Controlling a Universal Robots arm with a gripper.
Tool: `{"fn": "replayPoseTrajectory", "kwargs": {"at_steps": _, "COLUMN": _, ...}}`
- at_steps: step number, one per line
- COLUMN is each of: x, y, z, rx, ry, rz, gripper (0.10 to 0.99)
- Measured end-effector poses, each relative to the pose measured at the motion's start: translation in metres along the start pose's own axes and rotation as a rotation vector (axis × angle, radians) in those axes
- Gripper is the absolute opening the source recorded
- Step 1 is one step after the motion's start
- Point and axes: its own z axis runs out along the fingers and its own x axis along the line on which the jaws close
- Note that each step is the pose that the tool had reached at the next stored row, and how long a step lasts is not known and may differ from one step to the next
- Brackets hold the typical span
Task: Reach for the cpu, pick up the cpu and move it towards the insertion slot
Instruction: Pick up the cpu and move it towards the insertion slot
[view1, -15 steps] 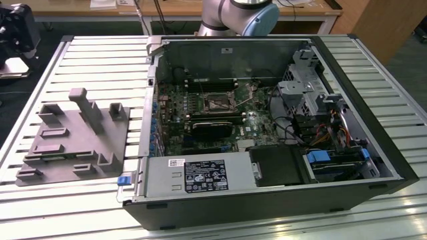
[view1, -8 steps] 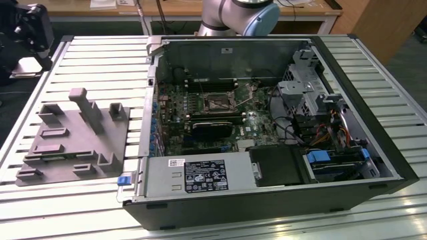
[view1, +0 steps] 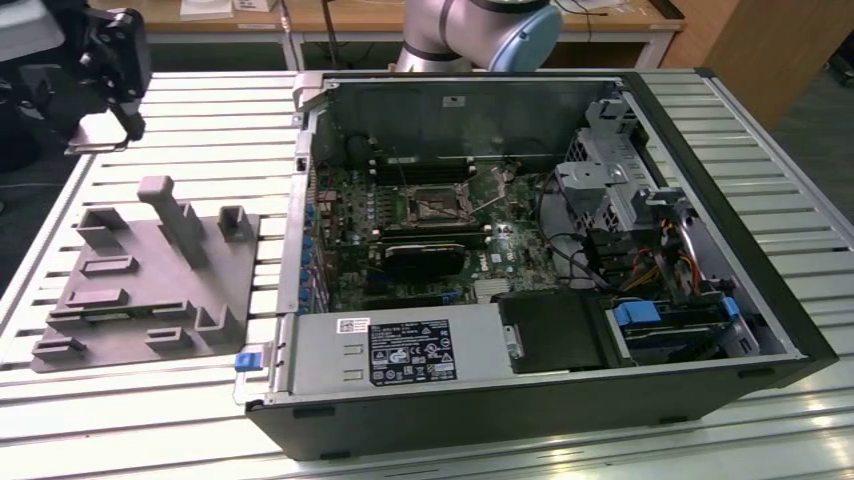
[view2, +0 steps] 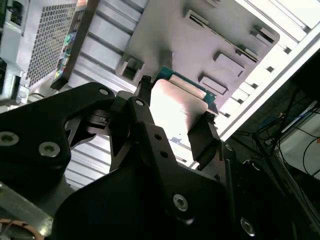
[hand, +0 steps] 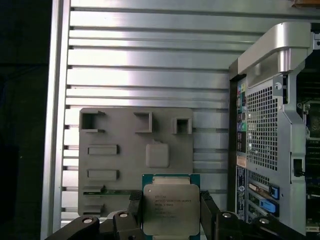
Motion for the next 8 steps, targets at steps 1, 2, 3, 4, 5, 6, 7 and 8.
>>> {"fn": "replayPoseTrajectory", "kwargs": {"at_steps": 1, "x": -0.0043, "y": 0.0, "z": 0.0001, "rx": 0.0, "ry": 0.0, "rz": 0.0, "gripper": 0.541}}
{"fn": "replayPoseTrajectory", "kwargs": {"at_steps": 2, "x": -0.0087, "y": -0.0001, "z": 0.0002, "rx": -0.001, "ry": -0.0001, "rz": 0.0, "gripper": 0.541}}
{"fn": "replayPoseTrajectory", "kwargs": {"at_steps": 3, "x": -0.013, "y": -0.0001, "z": 0.0003, "rx": -0.001, "ry": 0.0, "rz": 0.0, "gripper": 0.541}}
{"fn": "replayPoseTrajectory", "kwargs": {"at_steps": 4, "x": -0.0178, "y": -0.0001, "z": 0.0003, "rx": -0.001, "ry": 0.0, "rz": 0.0, "gripper": 0.541}}
{"fn": "replayPoseTrajectory", "kwargs": {"at_steps": 5, "x": -0.0222, "y": -0.0001, "z": 0.0004, "rx": -0.001, "ry": 0.0, "rz": 0.0, "gripper": 0.541}}
{"fn": "replayPoseTrajectory", "kwargs": {"at_steps": 6, "x": -0.0267, "y": -0.0002, "z": 0.0005, "rx": -0.002, "ry": 0.0, "rz": 0.0, "gripper": 0.541}}
{"fn": "replayPoseTrajectory", "kwargs": {"at_steps": 7, "x": -0.0312, "y": -0.0002, "z": 0.0006, "rx": -0.002, "ry": 0.0001, "rz": 0.0, "gripper": 0.541}}
{"fn": "replayPoseTrajectory", "kwargs": {"at_steps": 8, "x": -0.0355, "y": -0.0002, "z": 0.0006, "rx": -0.002, "ry": 0.0001, "rz": 0.0, "gripper": 0.541}}
